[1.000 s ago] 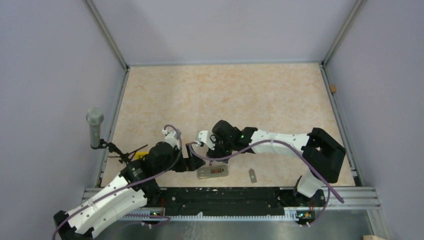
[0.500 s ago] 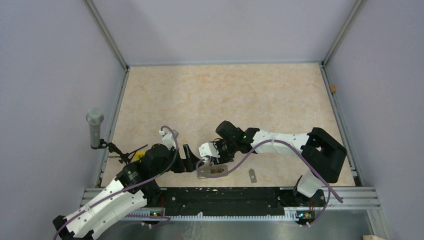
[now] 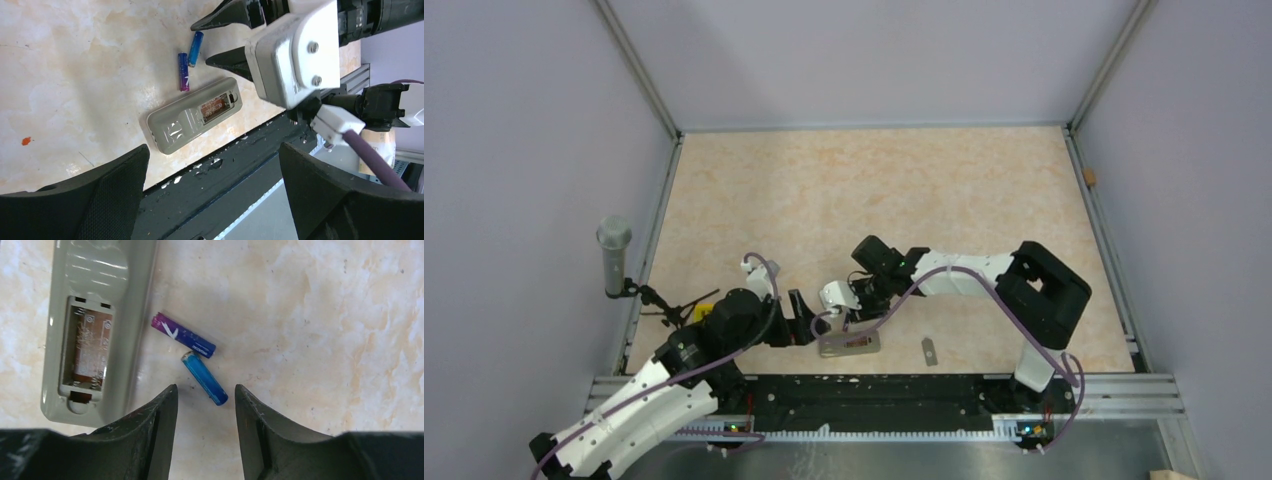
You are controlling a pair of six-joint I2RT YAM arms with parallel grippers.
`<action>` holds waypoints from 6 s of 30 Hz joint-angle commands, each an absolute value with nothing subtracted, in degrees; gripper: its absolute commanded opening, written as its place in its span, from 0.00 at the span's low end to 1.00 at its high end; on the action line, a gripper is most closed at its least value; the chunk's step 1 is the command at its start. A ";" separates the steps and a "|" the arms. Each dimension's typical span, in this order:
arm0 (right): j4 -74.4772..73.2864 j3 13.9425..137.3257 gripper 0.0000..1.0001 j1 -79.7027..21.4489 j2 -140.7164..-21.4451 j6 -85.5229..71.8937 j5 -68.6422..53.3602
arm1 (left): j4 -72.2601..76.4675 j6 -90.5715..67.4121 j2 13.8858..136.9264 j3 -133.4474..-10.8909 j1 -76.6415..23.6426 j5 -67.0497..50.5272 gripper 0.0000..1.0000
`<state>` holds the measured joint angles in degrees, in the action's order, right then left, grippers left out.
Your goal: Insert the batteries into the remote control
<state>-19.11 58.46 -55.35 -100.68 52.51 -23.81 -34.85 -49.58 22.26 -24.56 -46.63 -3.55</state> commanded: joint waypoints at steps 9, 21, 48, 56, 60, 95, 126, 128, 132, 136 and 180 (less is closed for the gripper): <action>-28.41 66.13 0.39 -52.58 -106.58 53.18 -29.36 | -32.62 -49.39 22.83 -25.90 -46.77 -3.52 0.99; -28.87 64.21 0.20 -52.62 -106.20 49.89 -27.24 | -34.95 -49.89 19.25 -25.40 -46.78 -2.20 0.99; -21.92 52.69 0.00 -56.59 -87.25 36.24 -13.40 | -28.74 -53.89 21.77 -19.71 -46.76 -3.39 0.99; -26.39 53.34 0.00 -61.97 -82.71 32.85 -9.85 | -21.99 -55.28 27.60 -15.53 -46.79 -7.44 0.99; -26.61 52.09 0.00 -65.09 -80.29 30.89 -8.92 | -18.11 -55.70 31.76 -14.23 -46.80 -9.40 0.99; -31.58 54.60 0.00 -68.88 -81.35 16.75 -2.48 | -17.69 -51.85 55.51 -28.21 -46.79 -6.07 0.97; -31.50 59.11 0.00 -68.89 -90.98 12.11 -5.21 | -26.87 -53.07 46.48 -27.49 -46.46 7.64 0.95; -31.87 59.38 0.00 -68.89 -91.34 12.21 -5.45 | -26.76 -53.26 46.35 -27.19 -46.45 7.34 0.96; -32.05 59.80 0.00 -68.97 -91.99 12.63 -6.06 | -25.99 -53.57 46.20 -26.74 -46.34 6.50 0.96; -32.03 60.26 0.00 -69.42 -92.40 13.14 -6.72 | -25.59 -53.70 45.97 -26.41 -46.36 6.24 0.97; -31.42 65.97 0.13 -69.80 -99.51 13.88 -9.40 | -23.30 -53.57 45.88 -24.54 -46.26 5.01 0.98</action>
<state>-36.62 62.61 -68.42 -97.19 13.45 -7.97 -30.55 -53.01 46.61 -23.77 -45.69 8.21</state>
